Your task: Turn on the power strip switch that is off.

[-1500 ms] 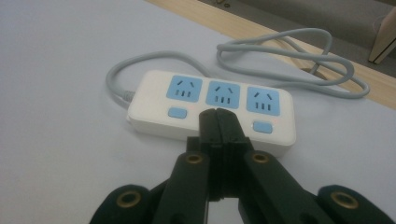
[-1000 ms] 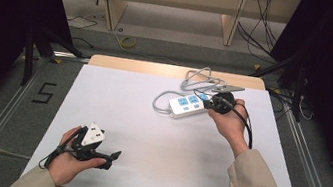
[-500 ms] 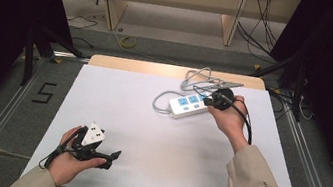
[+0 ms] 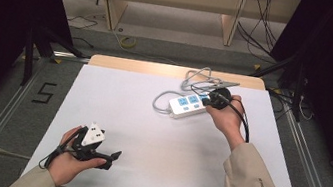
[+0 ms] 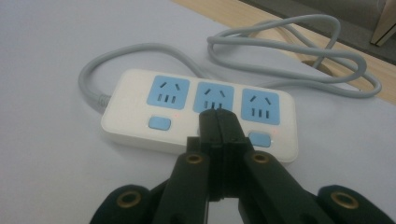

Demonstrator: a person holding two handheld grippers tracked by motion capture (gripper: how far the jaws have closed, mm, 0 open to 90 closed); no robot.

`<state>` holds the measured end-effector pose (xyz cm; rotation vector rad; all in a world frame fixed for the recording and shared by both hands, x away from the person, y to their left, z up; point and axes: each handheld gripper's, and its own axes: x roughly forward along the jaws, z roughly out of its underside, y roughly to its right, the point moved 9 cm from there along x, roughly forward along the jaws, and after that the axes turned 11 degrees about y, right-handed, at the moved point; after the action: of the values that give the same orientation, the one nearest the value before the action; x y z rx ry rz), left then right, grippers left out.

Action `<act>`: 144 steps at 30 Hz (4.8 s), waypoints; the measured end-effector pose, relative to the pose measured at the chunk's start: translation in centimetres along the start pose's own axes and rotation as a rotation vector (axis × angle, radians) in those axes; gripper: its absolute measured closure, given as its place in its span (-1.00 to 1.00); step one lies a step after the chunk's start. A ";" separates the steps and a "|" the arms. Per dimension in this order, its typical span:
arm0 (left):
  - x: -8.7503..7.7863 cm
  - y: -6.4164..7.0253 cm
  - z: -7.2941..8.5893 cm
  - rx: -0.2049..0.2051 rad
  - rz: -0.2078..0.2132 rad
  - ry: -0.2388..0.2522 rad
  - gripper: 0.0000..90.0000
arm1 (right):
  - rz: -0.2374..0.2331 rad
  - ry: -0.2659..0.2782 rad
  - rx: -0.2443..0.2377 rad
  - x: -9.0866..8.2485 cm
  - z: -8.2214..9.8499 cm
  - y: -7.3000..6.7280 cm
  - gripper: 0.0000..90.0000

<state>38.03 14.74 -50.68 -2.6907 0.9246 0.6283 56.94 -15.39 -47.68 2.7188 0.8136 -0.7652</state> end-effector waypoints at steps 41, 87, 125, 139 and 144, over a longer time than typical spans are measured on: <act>0.0 0.1 0.0 -0.001 0.009 -0.002 -0.76 | 0.006 -0.094 -0.024 2.9 -0.2 0.1 1.00; 0.1 0.1 0.1 -0.004 0.012 -0.004 -0.76 | -0.007 -0.198 -0.023 5.1 0.8 -0.1 1.00; 0.1 0.2 0.0 -0.005 0.015 -0.002 -0.76 | -0.008 -0.252 -0.023 5.7 1.3 -0.2 1.00; 0.0 0.1 0.1 -0.004 0.015 -0.001 -0.76 | 0.009 -0.249 -0.028 5.7 1.0 -0.4 1.00; 0.1 0.1 0.1 -0.006 0.017 -0.006 -0.76 | 0.041 -0.276 -0.040 5.3 1.5 0.7 1.00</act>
<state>37.95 14.63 -50.83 -2.6877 0.9462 0.6435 60.49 -14.09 -51.71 2.5103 0.6994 -1.0714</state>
